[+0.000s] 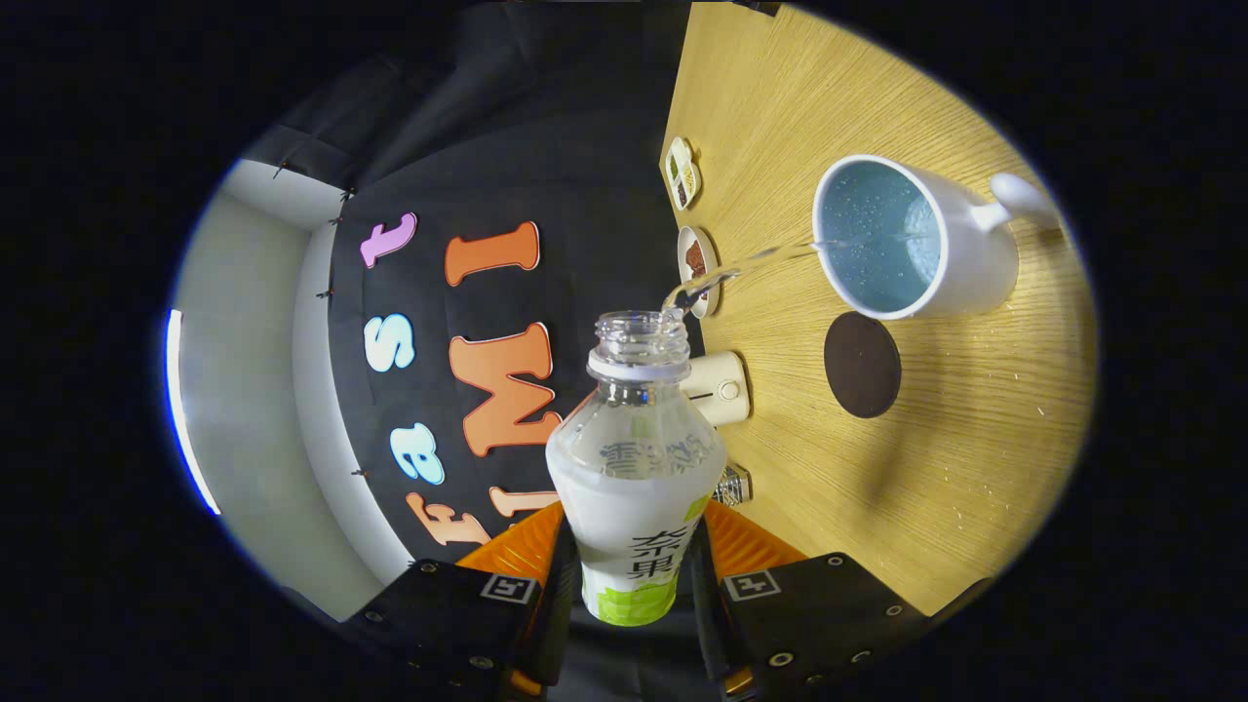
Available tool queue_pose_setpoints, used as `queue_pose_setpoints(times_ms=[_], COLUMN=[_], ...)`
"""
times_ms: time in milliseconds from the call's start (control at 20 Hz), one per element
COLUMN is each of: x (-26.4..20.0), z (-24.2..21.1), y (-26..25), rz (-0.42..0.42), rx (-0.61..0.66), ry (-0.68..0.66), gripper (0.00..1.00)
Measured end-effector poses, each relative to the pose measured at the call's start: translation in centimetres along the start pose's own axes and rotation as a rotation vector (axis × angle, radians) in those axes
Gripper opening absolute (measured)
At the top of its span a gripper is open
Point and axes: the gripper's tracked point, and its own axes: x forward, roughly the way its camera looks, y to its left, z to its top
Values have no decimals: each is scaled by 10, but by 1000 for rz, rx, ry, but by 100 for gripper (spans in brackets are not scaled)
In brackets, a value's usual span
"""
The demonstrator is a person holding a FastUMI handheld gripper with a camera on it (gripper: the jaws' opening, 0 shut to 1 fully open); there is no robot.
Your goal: Take the bottle from table, then pour the juice into the cup, finally place the bottle on the coaster
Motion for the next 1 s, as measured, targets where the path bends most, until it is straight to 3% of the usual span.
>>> queue_pose_setpoints(times_ms=[1000], x=[-2], z=[3], y=[8], rz=[8], rx=[61], ry=[-3], gripper=[55])
